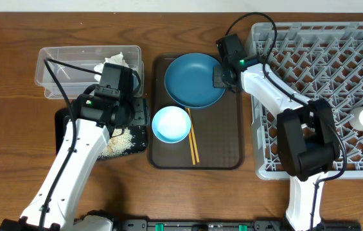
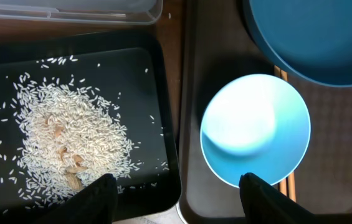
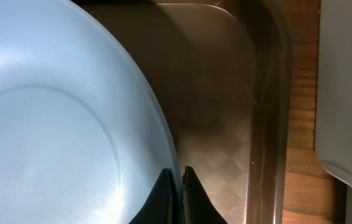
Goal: Sort waste into correct bins and load items into the dishwasher rack
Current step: 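Lift the blue plate and carry it right over the rack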
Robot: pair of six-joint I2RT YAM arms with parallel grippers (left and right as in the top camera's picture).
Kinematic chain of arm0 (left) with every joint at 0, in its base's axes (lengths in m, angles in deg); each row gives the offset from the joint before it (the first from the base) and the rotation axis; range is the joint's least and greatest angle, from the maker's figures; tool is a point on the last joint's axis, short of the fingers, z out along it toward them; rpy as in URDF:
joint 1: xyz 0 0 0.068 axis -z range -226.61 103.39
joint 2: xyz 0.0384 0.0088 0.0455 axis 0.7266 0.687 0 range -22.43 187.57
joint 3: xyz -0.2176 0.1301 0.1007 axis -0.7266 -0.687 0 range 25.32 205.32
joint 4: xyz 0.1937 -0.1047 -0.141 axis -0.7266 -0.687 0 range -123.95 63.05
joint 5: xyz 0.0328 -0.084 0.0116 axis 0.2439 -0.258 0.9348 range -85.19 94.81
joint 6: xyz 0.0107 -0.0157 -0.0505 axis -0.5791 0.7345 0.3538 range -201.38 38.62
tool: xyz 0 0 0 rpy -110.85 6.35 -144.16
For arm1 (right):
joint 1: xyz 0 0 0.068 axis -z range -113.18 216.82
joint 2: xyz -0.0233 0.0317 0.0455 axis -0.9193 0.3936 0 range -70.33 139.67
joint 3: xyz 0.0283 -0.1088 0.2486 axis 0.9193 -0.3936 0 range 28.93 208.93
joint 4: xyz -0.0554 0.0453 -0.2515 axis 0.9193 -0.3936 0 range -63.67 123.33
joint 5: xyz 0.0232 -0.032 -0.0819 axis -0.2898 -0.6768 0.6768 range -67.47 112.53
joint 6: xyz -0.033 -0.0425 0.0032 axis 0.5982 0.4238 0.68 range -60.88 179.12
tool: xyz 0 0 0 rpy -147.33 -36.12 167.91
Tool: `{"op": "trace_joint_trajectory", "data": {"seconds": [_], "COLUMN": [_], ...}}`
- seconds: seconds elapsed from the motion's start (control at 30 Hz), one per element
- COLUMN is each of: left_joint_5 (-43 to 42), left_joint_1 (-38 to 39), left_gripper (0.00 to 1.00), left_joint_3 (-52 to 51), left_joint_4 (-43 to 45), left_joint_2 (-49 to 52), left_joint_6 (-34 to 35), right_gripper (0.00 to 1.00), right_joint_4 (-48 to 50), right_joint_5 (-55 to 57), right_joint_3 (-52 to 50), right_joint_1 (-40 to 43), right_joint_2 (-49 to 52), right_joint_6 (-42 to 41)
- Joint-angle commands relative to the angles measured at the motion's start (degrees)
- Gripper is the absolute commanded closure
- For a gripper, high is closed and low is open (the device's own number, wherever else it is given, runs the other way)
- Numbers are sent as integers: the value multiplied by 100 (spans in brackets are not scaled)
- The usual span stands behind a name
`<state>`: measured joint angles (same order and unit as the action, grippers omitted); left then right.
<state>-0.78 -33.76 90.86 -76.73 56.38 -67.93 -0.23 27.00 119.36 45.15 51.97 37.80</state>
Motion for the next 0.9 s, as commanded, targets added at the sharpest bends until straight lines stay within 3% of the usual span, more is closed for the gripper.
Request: {"op": "trace_joint_trajectory", "data": {"seconds": [0.0,0.3,0.6,0.87], "left_joint_5": [94,94,94,94], "left_joint_1": [-28,-28,-28,-28], "left_gripper": [34,34,34,34], "left_joint_3": [33,33,33,33], "left_joint_4": [-31,-28,-11,-9], "left_joint_2": [-20,-20,-20,-20], "left_joint_6": [-33,-33,-33,-33], "right_gripper": [99,99,99,94], "right_joint_4": [-22,118,321,542], "right_joint_5": [140,133,356,1910], "right_joint_3": [74,76,76,72], "right_joint_1": [199,979,2033,2933], "right_joint_2": [-264,-1810,-3220,-3364], "right_joint_6": [15,669,2658,4503]}}
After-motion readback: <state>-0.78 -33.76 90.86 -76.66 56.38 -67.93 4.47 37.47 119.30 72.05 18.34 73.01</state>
